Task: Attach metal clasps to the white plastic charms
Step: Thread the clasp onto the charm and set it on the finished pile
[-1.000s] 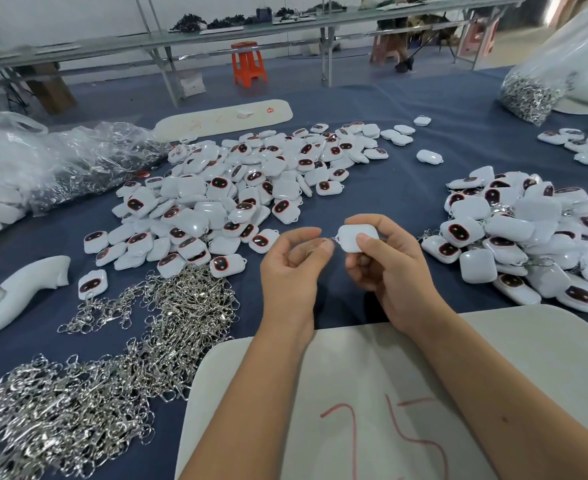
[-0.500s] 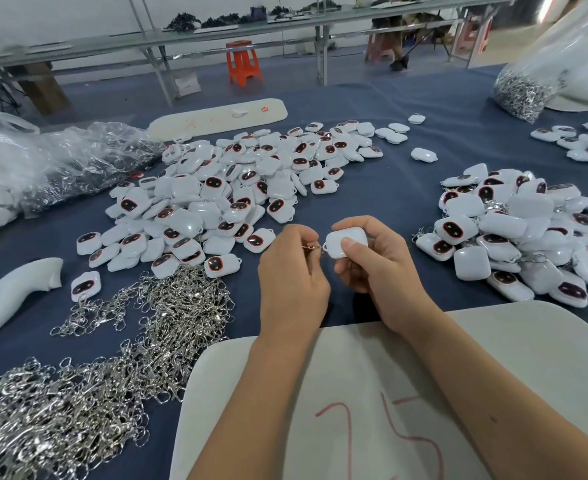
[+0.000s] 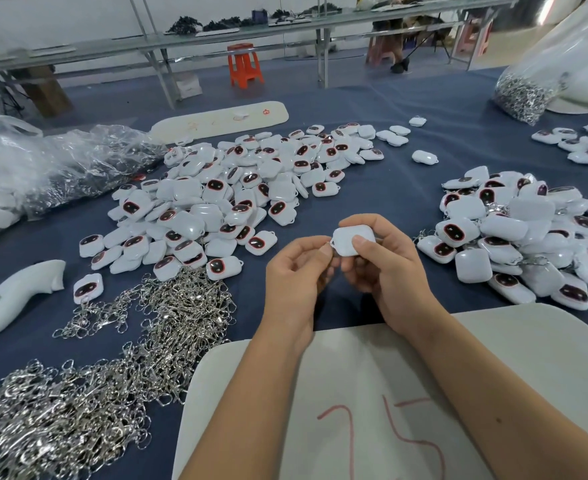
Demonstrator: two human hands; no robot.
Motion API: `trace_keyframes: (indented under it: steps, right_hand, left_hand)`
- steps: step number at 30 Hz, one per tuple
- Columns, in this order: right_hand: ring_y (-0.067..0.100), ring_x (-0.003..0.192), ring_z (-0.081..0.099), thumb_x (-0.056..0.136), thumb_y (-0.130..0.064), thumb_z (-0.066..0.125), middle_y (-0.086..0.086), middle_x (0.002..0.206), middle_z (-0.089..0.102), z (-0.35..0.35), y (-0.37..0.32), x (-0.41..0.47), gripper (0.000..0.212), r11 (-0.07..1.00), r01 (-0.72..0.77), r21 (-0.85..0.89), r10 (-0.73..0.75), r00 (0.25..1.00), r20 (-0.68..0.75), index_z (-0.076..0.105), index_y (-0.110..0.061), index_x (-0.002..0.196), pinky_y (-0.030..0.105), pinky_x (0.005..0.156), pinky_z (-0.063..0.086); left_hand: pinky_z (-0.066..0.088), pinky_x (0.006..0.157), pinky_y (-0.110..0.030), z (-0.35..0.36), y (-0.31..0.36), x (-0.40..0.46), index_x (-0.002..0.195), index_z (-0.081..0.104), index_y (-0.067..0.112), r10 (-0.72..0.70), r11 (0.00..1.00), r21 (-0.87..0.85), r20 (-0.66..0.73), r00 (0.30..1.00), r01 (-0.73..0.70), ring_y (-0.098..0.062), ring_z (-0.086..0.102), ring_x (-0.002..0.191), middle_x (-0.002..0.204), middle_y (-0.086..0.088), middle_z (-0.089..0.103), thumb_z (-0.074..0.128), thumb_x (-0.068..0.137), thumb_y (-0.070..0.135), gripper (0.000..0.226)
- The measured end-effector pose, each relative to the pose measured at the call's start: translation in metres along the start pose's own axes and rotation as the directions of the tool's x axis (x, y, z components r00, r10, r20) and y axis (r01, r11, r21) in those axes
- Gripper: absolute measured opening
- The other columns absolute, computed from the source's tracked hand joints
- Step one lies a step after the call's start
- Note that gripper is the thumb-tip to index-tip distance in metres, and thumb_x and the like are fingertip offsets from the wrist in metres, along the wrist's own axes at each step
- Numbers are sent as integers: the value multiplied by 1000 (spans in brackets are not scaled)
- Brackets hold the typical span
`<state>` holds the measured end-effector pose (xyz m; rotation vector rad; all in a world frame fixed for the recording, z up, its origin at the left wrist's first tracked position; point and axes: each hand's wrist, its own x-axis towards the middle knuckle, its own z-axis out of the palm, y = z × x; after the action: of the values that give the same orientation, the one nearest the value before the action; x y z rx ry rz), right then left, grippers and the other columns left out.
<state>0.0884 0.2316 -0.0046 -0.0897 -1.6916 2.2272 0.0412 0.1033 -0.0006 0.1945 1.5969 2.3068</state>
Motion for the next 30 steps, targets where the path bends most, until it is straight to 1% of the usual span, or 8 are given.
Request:
trace_keyframes:
  steps: [3,6,10,13,16,24,27,30]
  right_hand:
    - [14,63,62,93,-20,57,8,71,64,0,-1,0,21,1000,-6,27,6,1000,-15,70,-20,110,17,49,41]
    - [13,60,62,93,-19,57,8,70,64,1,0,-1,20,1000,-5,16,6,1000,-27,70,-19,109,18,48,39]
    - [15,54,52,91,-20,58,9,67,61,2,0,0,20,1000,-14,-22,12,999,-53,70,-18,107,20,45,34]
    - [15,57,52,93,-21,59,9,68,62,2,1,-1,20,998,-5,-56,3,999,-40,69,-15,109,19,46,37]
    - [14,57,53,94,-21,60,8,68,61,3,2,-1,18,998,5,-57,-8,999,-51,69,-15,109,18,47,38]
    - [11,54,52,90,-16,60,0,61,61,2,5,4,19,997,36,-70,-60,930,-363,66,-23,107,21,51,44]
    - [13,61,60,92,-19,59,-3,66,65,1,5,4,22,973,145,-182,-225,779,-585,60,-26,112,33,62,51]
    - [20,79,67,97,-19,63,7,94,71,-8,-6,5,44,915,307,-264,-397,550,-735,50,-23,139,41,77,59]
  left_hand:
    - [52,73,-24,2,0,0,91,74,10,-35,999,-20,21,999,35,-14,63,74,79,-8,71,60,100,2,19]
    - [52,75,-26,2,-1,1,94,72,7,53,987,154,-36,998,-47,-13,64,72,78,-6,72,59,100,2,14]
    - [47,69,-15,-4,0,1,89,71,13,381,693,652,32,924,-308,-5,63,70,77,6,71,63,96,4,14]
    - [48,70,-25,-5,-1,1,88,70,13,474,507,774,117,873,-379,-12,62,74,80,7,69,61,94,4,14]
    - [49,74,-31,-3,-4,0,91,70,14,515,460,798,118,849,-390,-14,63,79,84,7,69,62,94,6,12]
    - [51,68,-15,13,-6,2,89,71,16,350,808,532,-85,933,-255,-8,71,69,74,5,75,73,91,9,7]
    - [55,69,-22,40,-3,10,95,71,9,122,950,302,-121,985,-81,-9,73,69,80,-5,78,70,93,4,6]
    - [55,68,-18,71,5,20,103,70,9,26,994,107,21,999,-28,-9,74,76,90,-5,79,62,100,4,10]
